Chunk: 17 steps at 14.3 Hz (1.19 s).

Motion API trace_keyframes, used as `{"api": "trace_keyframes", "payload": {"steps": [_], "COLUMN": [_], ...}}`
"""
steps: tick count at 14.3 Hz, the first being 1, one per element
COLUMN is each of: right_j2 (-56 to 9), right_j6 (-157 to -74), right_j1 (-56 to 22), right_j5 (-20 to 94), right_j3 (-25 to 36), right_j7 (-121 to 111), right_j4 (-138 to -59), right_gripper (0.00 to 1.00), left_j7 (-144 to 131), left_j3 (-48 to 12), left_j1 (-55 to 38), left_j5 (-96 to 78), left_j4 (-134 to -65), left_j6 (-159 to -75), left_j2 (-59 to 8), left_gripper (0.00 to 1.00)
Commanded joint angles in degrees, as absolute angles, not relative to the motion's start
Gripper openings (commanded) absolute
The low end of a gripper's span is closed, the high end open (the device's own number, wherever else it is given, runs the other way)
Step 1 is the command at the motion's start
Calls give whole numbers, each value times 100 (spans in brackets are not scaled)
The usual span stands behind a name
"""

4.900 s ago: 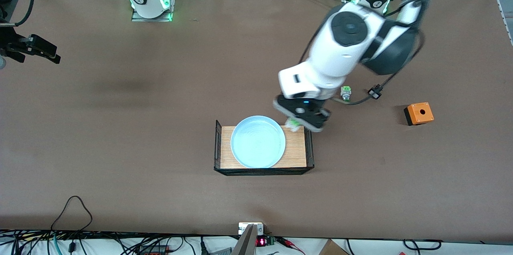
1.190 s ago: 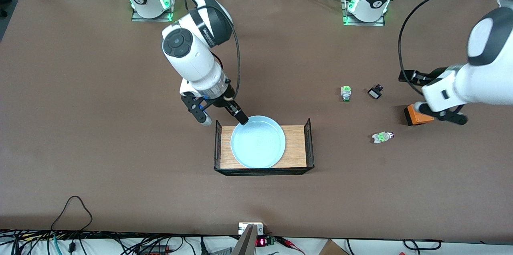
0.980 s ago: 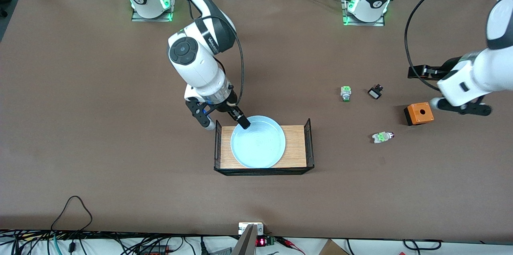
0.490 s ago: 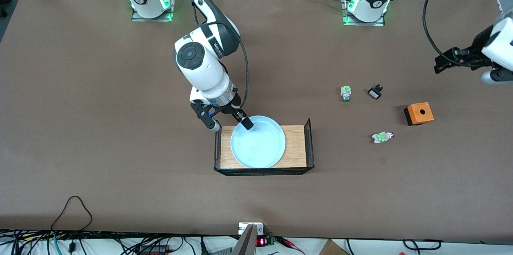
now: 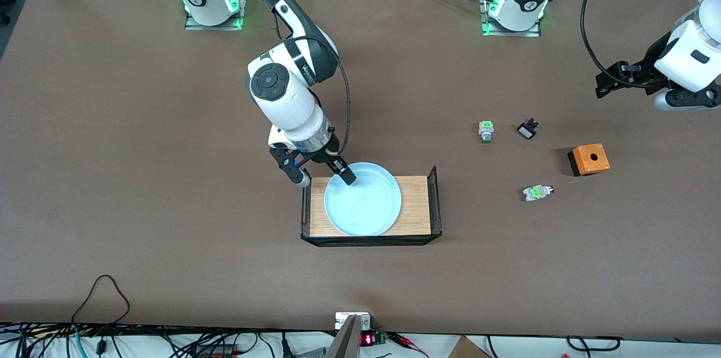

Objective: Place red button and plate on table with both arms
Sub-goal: 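Close the right gripper on the plate rim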

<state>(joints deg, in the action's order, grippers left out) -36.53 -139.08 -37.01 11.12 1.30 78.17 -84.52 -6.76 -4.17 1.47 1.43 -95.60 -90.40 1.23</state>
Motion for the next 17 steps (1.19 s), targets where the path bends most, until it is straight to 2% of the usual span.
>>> {"api": "trace_keyframes", "payload": {"steps": [1,2,5,7,8,10,17], "right_j2": [-3779,-3788,-3788,-3788,-3788,-3788,-3753], "right_j6": [-14018,-14027,-14027,-14019,-14019,-14027,-14027], "right_j1": [-3744,-3735,-3735,-3735,-3735,-3727,-3788], "right_j5": [1151,1151,1151,1151,1151,1160,1169], "right_j3": [158,158,158,158,150,158,149], "right_j7": [7866,7866,7814,7796,7787,7770,7761], "right_j4": [-8306,-8297,-8297,-8297,-8297,-8297,-8297], "right_gripper": [73,64,29,12,7,1,0], "left_j7": [-703,-703,-703,-703,-703,-703,-721], "left_j3": [-369,-369,-369,-369,-369,-360,-378], "left_j1": [105,105,149,158,167,167,158], "left_j5": [62,70,62,70,70,70,97], "left_j4": [-9615,-9607,-9606,-9606,-9606,-9598,-9589], "left_j6": [-9070,-9070,-9009,-8991,-8983,-8895,-8886], "left_j2": [211,202,202,202,202,202,211], "left_gripper": [100,100,100,100,100,100,100]}}
